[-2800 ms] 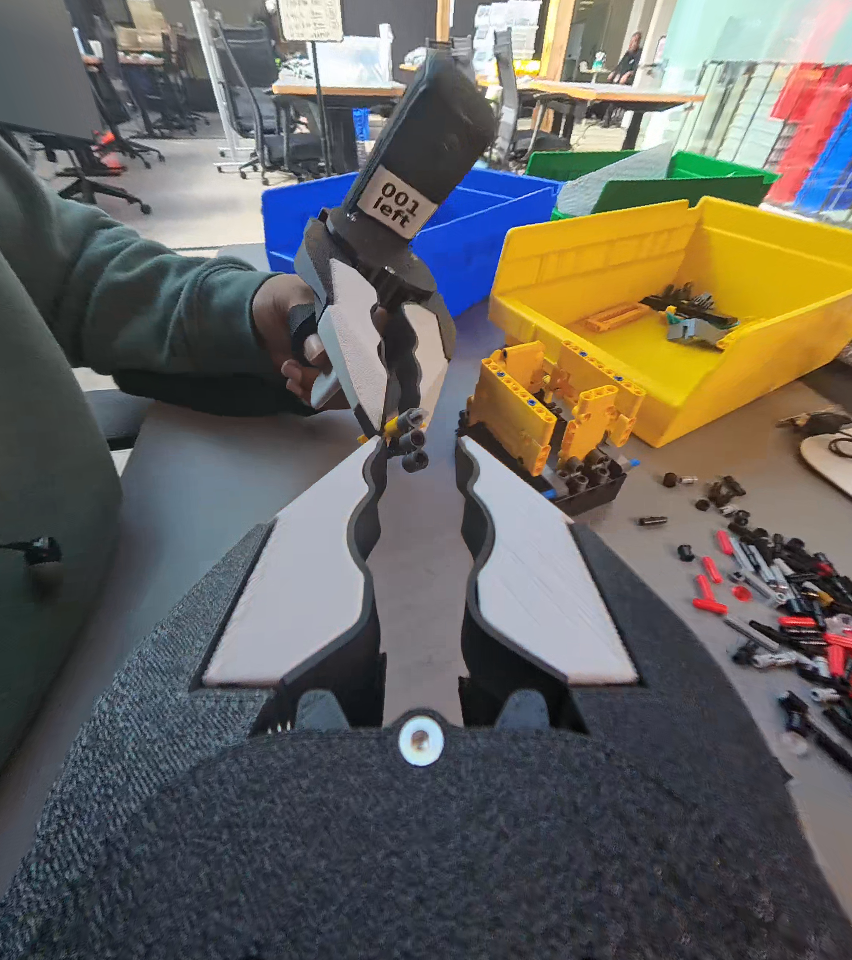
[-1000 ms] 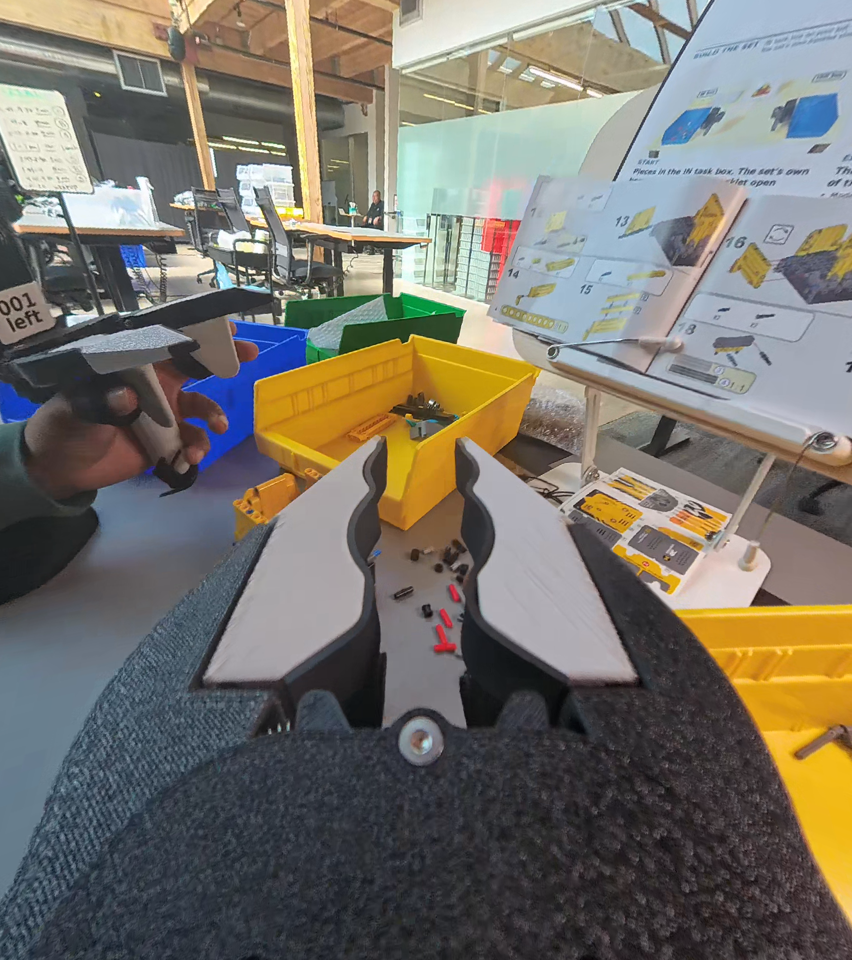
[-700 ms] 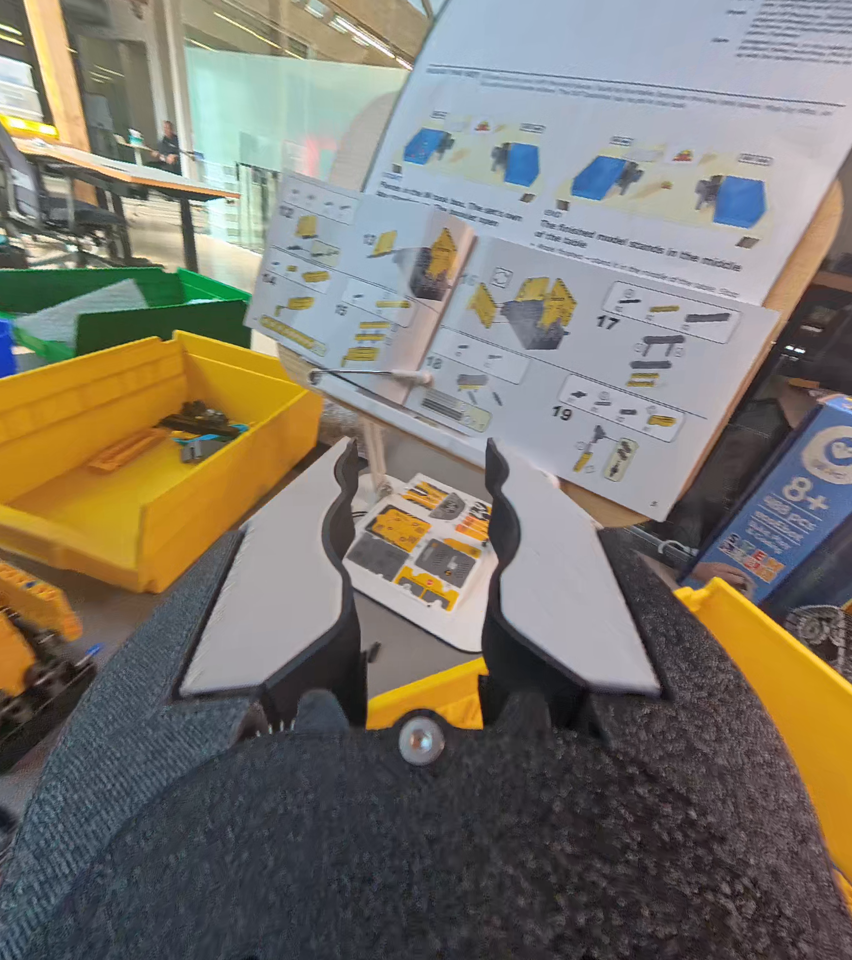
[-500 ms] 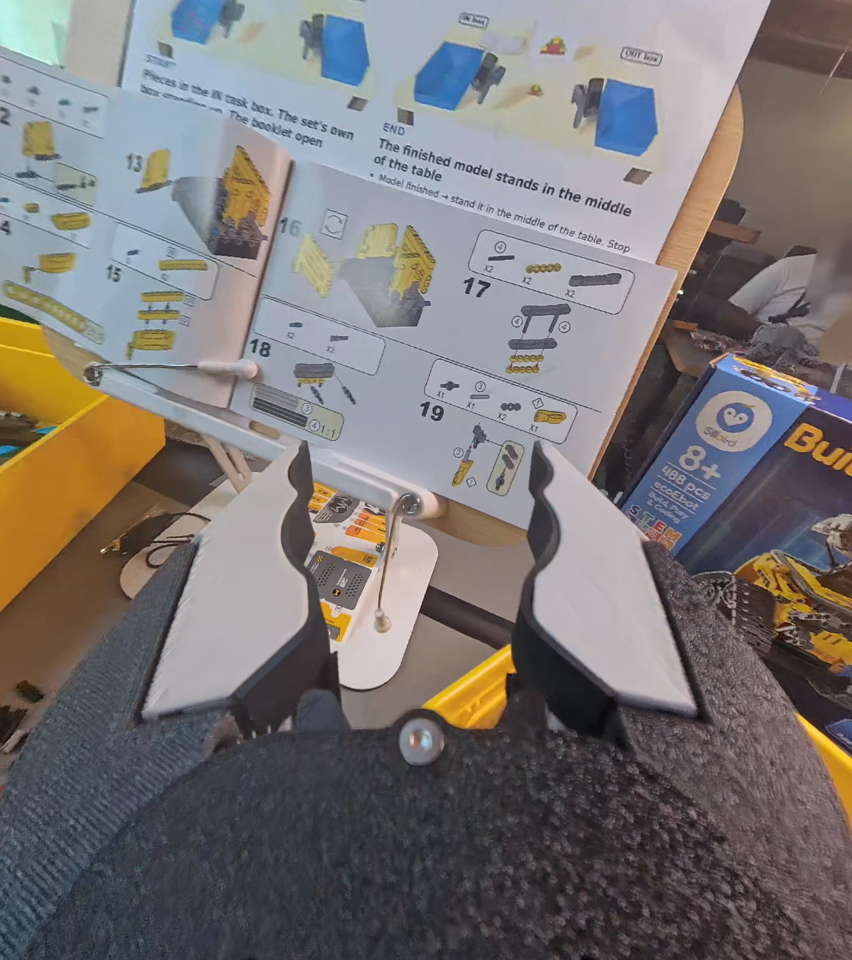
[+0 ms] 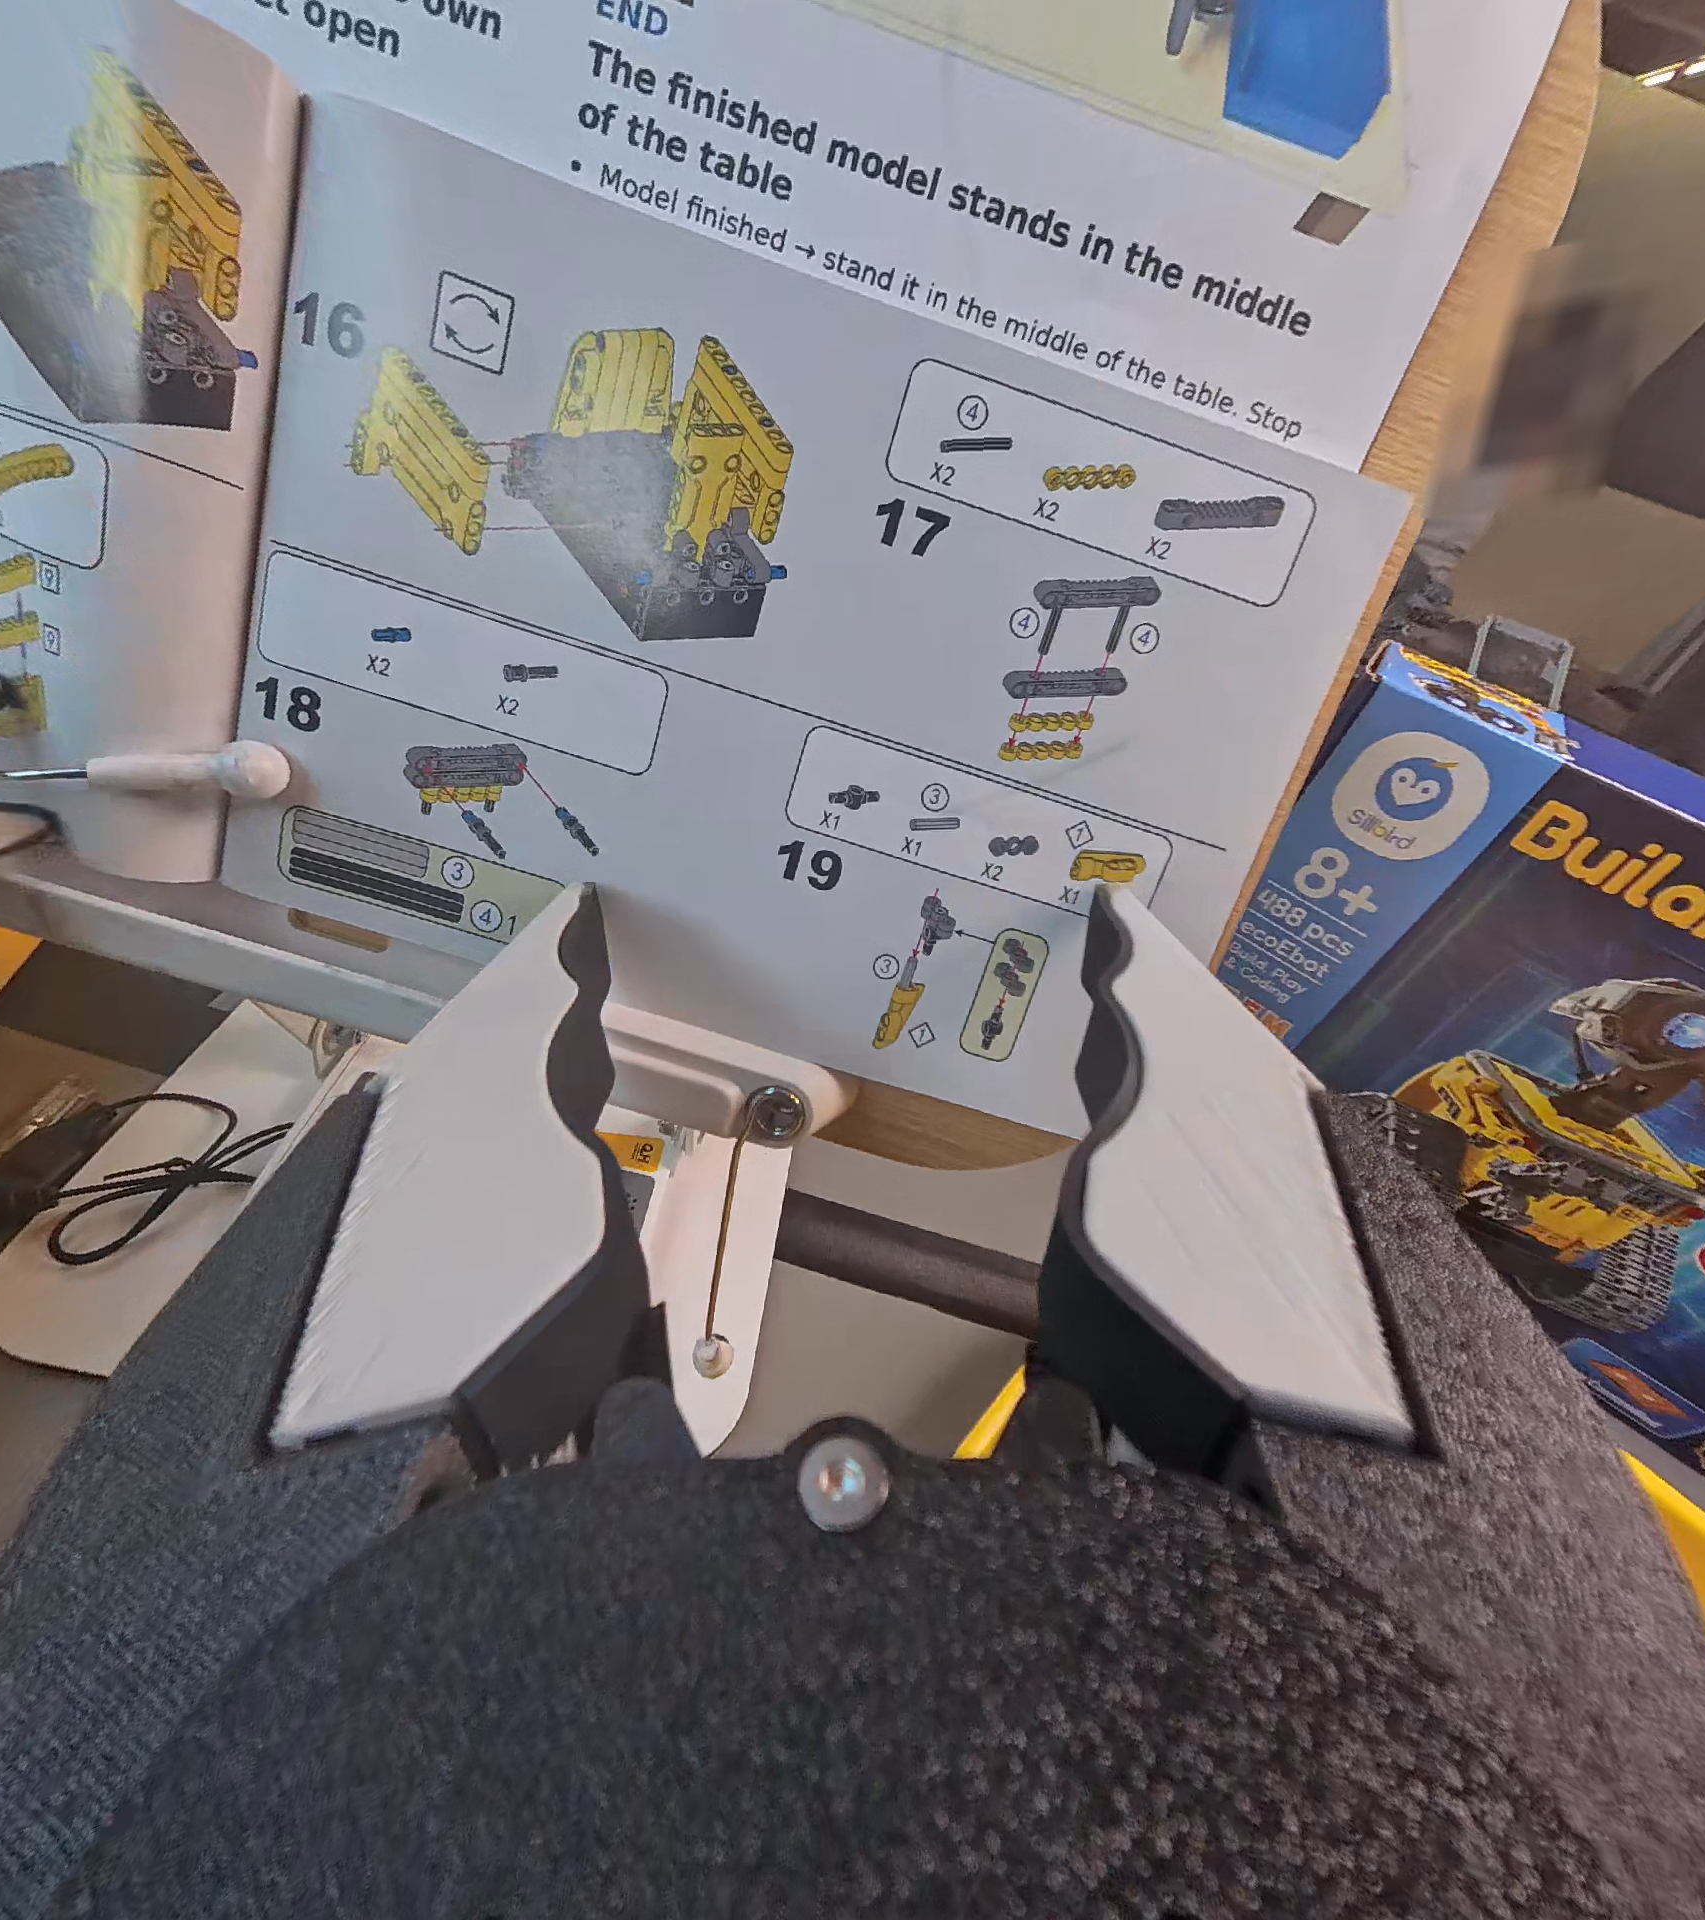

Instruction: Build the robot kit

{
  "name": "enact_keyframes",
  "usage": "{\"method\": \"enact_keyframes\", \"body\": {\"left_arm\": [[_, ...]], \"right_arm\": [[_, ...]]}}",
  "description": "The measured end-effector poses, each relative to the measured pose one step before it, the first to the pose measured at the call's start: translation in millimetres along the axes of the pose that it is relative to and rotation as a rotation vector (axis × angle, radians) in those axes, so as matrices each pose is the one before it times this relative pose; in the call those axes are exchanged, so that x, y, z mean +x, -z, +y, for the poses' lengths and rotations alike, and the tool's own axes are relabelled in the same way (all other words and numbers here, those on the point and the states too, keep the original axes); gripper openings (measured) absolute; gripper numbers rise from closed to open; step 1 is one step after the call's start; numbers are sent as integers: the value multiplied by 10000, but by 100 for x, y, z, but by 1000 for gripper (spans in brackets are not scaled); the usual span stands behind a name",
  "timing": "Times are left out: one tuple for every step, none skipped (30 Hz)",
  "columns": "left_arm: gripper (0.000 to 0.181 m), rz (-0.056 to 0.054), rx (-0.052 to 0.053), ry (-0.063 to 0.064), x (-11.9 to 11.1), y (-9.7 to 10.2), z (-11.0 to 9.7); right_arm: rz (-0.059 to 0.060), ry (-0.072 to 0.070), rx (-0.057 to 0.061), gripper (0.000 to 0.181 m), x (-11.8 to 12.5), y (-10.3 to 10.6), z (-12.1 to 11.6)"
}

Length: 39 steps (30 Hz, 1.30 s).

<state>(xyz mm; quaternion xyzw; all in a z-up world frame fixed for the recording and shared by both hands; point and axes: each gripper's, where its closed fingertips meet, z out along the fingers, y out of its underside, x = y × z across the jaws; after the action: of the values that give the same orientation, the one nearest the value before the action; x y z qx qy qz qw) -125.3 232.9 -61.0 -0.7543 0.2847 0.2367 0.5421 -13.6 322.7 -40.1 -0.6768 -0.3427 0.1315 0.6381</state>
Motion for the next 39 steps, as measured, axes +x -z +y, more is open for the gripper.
{"method": "enact_keyframes", "body": {"left_arm": [[12, -16, -45, -111, 6, -53, 272], [1, -28, 69, 43, -42, 72, 65], [1, -153, 58, 144, -257, 125, 29], [0, -100, 64, 216, -237, 154, -15], [0, 13, 81, 327, -138, 164, -31], [0, 3, 121, 457, -233, 189, -51], [0, -35, 143, 545, -407, 228, -23], [0, -94, 142, 646, -612, 259, 56], [0, -102, 102, 729, -765, 264, 185], [1, -37, 70, 788, -780, 274, 338], [3, 81, 63, 839, -647, 284, 415], [5, 158, 54, 817, -513, 335, 461], [6, 202, 20, 718, -373, 363, 482], [8, 219, -20, 610, -249, 356, 520], [9, 251, -12, 546, -110, 339, 482], [10, 252, 5, 515, -19, 292, 450], [11, 209, 4, 483, 8, 254, 440], [12, 205, 41, 443, 67, 218, 334], [12, 193, 90, 373, 127, 204, 192], [13, 116, 76, 235, 120, 216, 132], [13, 29, 96, 46, 98, 280, 60], [13, -14, 145, -80, 117, 360, -51], [13, -30, 105, -104, 107, 349, -15], [14, 4, 53, -82, 114, 326, 22], [14, 46, 39, -63, 142, 283, 23], [14, 56, 31, -68, 149, 249, 26], [14, 37, -19, -82, 117, 205, 74], [15, 37, -59, -98, 113, 167, 90], [16, 35, -37, -105, 139, 159, 44], [17, 3, 4, -106, 125, 187, -23], [17, -24, 17, -104, 125, 206, -54], [17, -45, 36, -112, 127, 231, -94], [18, -72, 80, -130, 110, 246, -150], [20, -89, 119, -132, 105, 246, -186], [23, -101, 138, -121, 76, 194, -197], [26, -117, 123, -110, 37, 136, -162], [29, -108, 83, -114, 55, 65, -110], [33, -73, 22, -133, 79, 21, -37], [35, -42, -25, -132, 98, 5, 39]], "right_arm": [[21, 93, 64, 87, -172, 52, -42], [-33, 169, 70, 80, -321, 76, -32], [-92, 209, 97, 71, -448, 93, -51], [-54, 117, 77, 65, -368, 76, -29], [-41, 138, 55, 61, -233, 82, -35], [-54, 72, 8, 59, -112, 71, 22], [-112, 18, -5, 55, -41, 93, 12], [-239, 28, 96, 36, -104, 170, -91], [-533, -67, 147, 14, -515, 187, -74], [-288, -161, -34, 11, -197, 87, 202], [30, 77, 91, 21, 315, 150, -27], [260, 185, 348, 31, 761, 323, -521], [315, 76, 353, 41, 1045, 316, -745], [114, -55, 284, 53, 907, 156, -835], [36, -120, 157, 65, 799, -40, -775], [-31, -25, 52, 77, 610, -243, -680], [-48, 145, -48, 88, 388, -397, -499], [-17, 336, -137, 95, 235, -532, -242], [-86, 383, -228, 99, -69, -609, 40], [-254, 215, -338, 100, -486, -642, 369], [-115, 34, -370, 104, -378, -619, 563], [190, 156, -60, 104, -25, -298, 115], [62, -33, -131, 100, -220, -97, 165], [-132, -285, -33, 100, -480, -30, 55], [13, -98, 16, 98, -323, 6, 68], [184, 166, -12, 92, -62, 42, 114], [-105, 78, 50, 83, -401, 132, 2], [-58, 49, 6, 74, -211, 87, 62], [-34, 107, 1, 70, -29, 66, 71], [-31, 57, 11, 67, 162, 100, 2], [32, -82, 62, 61, 453, 153, -122], [167, -185, 165, 68, 768, 132, -303], [273, -56, 119, 78, 916, 64, -307], [169, -34, 82, 91, 638, -81, -266], [-92, -46, -48, 99, 30, -265, -24], [-116, 83, -196, 102, -246, -410, 328], [84, 98, 19, 101, 1, -188, -9], [-80, -145, -92, 97, -159, -152, 109], [-12, -105, -55, 97, -28, -92, 45]]}}
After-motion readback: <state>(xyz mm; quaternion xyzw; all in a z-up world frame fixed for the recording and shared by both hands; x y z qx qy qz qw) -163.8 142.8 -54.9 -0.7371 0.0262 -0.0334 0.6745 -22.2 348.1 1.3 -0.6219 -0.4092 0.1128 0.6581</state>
